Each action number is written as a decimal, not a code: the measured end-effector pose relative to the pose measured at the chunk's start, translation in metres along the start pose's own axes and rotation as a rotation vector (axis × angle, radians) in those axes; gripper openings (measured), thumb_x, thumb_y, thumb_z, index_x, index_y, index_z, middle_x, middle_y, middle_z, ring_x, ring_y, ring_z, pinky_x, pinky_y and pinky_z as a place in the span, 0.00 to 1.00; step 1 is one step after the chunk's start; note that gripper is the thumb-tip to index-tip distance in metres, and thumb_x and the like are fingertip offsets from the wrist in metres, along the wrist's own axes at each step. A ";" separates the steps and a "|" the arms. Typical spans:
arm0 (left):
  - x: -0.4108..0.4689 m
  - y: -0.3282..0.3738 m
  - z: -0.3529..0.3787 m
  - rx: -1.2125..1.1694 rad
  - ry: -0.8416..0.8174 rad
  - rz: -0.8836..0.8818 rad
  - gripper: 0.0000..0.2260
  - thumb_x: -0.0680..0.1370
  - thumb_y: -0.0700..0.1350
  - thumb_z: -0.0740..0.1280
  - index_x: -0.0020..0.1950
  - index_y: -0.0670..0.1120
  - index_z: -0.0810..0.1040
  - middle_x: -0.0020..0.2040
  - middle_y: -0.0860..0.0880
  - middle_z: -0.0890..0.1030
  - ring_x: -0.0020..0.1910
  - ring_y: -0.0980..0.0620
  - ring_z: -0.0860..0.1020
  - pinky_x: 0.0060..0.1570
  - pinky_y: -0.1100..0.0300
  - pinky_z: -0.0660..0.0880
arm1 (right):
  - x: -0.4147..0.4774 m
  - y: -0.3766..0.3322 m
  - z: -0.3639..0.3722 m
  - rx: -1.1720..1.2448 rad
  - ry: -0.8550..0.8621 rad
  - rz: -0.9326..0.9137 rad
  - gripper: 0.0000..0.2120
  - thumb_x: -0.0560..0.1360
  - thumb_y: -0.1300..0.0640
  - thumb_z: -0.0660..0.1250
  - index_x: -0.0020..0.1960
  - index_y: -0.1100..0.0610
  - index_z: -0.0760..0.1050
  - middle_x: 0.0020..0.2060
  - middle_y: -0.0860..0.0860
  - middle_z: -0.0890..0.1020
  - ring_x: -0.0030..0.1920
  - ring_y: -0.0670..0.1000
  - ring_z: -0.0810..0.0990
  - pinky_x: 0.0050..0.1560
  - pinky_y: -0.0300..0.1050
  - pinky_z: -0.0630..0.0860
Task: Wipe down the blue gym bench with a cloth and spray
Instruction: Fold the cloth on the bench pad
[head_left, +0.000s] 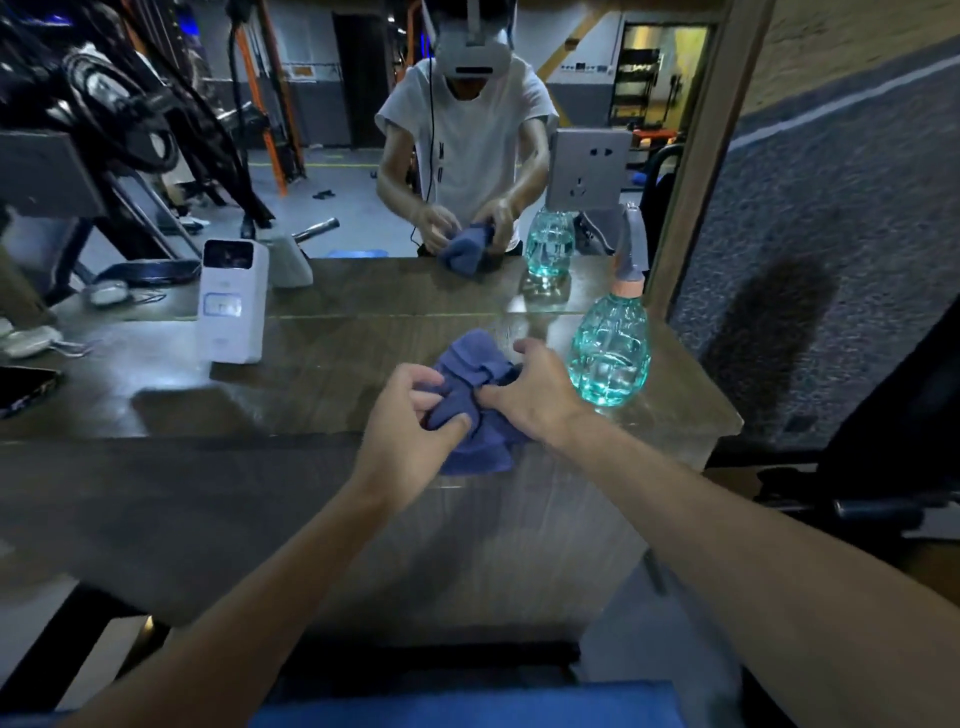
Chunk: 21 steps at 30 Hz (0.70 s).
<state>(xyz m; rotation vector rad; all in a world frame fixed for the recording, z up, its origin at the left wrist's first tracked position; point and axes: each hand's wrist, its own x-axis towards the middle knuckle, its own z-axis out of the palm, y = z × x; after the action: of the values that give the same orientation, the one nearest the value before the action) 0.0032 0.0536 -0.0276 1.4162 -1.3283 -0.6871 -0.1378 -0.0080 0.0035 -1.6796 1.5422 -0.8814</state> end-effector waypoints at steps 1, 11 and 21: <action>-0.014 0.002 0.000 -0.096 0.043 -0.037 0.18 0.72 0.39 0.76 0.53 0.53 0.72 0.46 0.49 0.82 0.40 0.55 0.83 0.36 0.62 0.79 | -0.012 0.002 -0.004 0.034 -0.012 -0.033 0.35 0.68 0.58 0.76 0.70 0.62 0.65 0.54 0.55 0.78 0.53 0.53 0.78 0.51 0.45 0.76; -0.160 -0.035 0.074 -0.807 -0.318 -0.455 0.20 0.82 0.48 0.62 0.69 0.37 0.73 0.65 0.38 0.78 0.66 0.38 0.76 0.62 0.45 0.75 | -0.158 0.137 -0.040 0.617 -0.191 0.063 0.13 0.74 0.69 0.67 0.54 0.57 0.80 0.49 0.57 0.84 0.49 0.54 0.83 0.50 0.47 0.79; -0.273 -0.198 0.220 -0.588 -0.245 -0.661 0.08 0.83 0.36 0.59 0.60 0.38 0.73 0.63 0.36 0.78 0.56 0.46 0.79 0.55 0.53 0.78 | -0.254 0.370 -0.007 0.513 -0.057 0.334 0.09 0.78 0.64 0.64 0.52 0.52 0.77 0.46 0.52 0.80 0.45 0.49 0.77 0.45 0.44 0.72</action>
<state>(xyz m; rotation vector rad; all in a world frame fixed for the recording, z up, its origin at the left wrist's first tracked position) -0.1869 0.2203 -0.3409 1.2845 -0.7038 -1.5844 -0.3583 0.2210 -0.3124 -1.0405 1.3575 -0.9384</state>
